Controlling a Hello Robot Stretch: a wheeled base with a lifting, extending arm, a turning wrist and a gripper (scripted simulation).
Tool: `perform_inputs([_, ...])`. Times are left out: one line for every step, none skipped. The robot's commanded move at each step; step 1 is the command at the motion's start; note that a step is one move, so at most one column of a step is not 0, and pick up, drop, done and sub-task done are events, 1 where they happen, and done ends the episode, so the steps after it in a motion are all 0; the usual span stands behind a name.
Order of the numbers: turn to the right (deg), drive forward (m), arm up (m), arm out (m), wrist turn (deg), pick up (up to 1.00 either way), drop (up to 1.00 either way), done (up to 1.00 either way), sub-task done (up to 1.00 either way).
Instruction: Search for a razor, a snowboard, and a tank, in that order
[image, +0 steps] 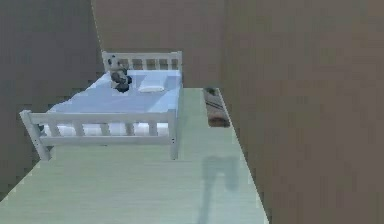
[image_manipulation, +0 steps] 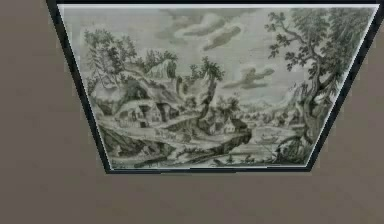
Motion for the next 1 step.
perform_inputs([3.0,0.00,0.00,0.00,0.0,0.00,0.00,0.00,0.00])
